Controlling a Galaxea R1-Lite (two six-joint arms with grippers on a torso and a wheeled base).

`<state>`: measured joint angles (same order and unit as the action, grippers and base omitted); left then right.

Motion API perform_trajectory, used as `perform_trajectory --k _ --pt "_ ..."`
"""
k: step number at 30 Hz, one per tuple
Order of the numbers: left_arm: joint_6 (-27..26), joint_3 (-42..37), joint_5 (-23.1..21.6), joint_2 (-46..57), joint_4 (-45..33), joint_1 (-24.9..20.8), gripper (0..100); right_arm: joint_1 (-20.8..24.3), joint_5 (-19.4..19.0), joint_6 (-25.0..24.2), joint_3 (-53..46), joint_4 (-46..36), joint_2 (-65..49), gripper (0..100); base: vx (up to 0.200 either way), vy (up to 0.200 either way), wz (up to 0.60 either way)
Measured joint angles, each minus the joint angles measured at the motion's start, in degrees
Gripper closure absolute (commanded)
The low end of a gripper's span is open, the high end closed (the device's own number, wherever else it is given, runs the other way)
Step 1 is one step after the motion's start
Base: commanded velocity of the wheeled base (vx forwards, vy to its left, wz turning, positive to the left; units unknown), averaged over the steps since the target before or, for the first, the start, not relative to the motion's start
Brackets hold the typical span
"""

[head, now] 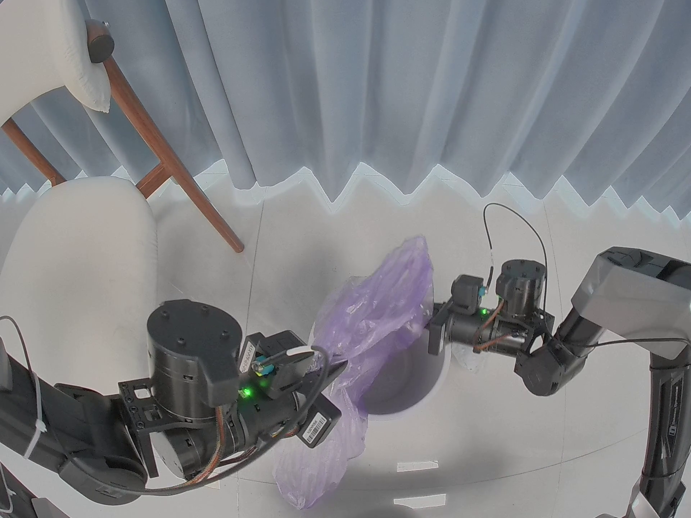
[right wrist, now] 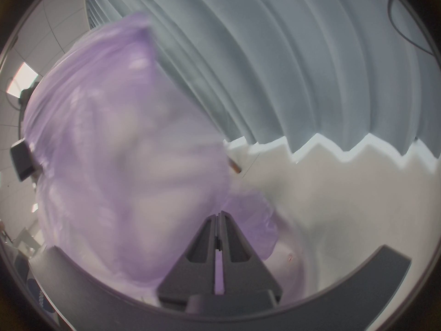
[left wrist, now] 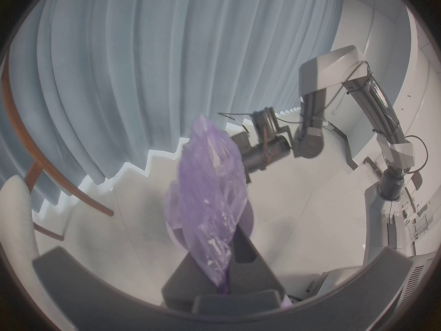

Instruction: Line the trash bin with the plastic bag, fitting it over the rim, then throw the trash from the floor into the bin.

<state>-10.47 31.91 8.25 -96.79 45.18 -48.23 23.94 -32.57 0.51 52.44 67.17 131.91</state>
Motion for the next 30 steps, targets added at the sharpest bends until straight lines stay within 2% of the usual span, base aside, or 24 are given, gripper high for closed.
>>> perform_trajectory --k 6,10,15,21,25,30 --pt "0.05 1.07 0.00 -0.80 0.12 0.35 100 2.23 -1.01 1.04 -12.57 7.98 -1.57 100 0.000 0.000 0.00" --pt "0.07 1.82 0.00 -1.50 0.17 0.60 100 3.12 2.47 0.93 -17.12 10.95 -1.93 100 0.000 0.000 0.00" --pt "0.10 2.58 0.09 -2.43 0.22 0.93 100 1.57 6.66 -2.61 -16.03 11.22 -3.61 100 0.000 0.000 0.00" --pt "0.11 3.50 0.22 -3.73 0.55 1.37 100 -5.27 12.57 -5.29 -16.42 10.23 -9.45 100 0.000 0.000 0.00" --pt "-0.01 4.30 0.44 -4.69 0.66 1.54 100 -9.86 15.80 -10.30 -17.49 7.98 -14.36 100 0.000 0.000 0.00" --pt "-0.61 4.63 0.63 -5.61 0.66 1.23 100 -9.67 16.68 -17.48 -20.00 -3.45 -23.63 100 0.000 0.000 0.00"
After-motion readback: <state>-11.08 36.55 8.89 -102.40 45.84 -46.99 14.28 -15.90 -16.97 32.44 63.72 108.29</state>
